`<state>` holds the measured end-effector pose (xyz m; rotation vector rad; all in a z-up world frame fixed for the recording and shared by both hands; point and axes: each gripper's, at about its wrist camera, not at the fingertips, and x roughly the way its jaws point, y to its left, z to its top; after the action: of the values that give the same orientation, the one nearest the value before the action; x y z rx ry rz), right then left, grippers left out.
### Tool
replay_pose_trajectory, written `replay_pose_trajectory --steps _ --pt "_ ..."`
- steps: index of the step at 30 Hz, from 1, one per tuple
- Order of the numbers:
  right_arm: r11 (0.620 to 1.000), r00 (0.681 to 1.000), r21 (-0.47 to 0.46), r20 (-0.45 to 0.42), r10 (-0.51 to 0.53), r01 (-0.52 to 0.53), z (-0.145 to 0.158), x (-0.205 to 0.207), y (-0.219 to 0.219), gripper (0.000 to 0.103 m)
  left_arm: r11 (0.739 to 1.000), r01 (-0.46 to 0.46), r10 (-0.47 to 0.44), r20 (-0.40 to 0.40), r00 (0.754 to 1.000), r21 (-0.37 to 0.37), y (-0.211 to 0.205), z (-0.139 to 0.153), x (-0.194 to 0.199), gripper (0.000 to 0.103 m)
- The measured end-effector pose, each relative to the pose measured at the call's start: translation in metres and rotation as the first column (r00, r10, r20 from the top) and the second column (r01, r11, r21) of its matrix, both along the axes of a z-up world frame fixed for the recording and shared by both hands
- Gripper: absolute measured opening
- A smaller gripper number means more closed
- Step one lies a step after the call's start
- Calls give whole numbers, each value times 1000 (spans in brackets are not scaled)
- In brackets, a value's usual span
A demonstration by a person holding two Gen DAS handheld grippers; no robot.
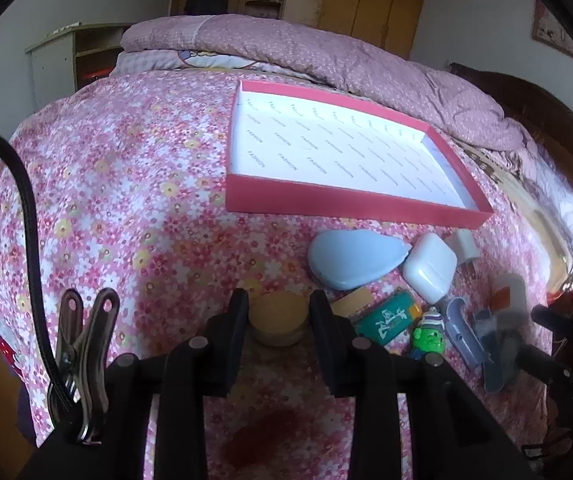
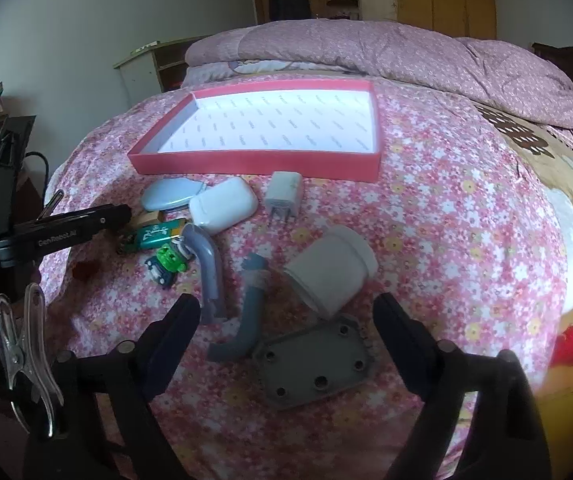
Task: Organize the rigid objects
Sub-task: 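Close left tool on the tan disc while right tool grasps the white jar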
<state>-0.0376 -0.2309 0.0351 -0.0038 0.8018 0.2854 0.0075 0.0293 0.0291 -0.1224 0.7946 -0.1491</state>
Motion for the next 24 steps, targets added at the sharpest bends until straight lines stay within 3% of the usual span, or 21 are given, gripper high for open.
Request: replay_pose_trajectory --steps 13,16,18,24 --pt "999 998 -15 -49 -31 30 -13 36 -9 84 999 -15 15 0 1000 -52 10 -4 0 33" --pt "1000 998 15 -54 -22 23 -15 41 -10 77 998 -21 21 -1 1000 -62 11 -4 0 33" --pt "999 998 36 -54 -28 30 -15 42 -12 60 998 -26 26 4 1000 -61 12 -3 -2 33" --pt "998 998 57 -56 -35 38 -12 42 -16 58 999 -15 17 32 999 -43 7 6 -6 33"
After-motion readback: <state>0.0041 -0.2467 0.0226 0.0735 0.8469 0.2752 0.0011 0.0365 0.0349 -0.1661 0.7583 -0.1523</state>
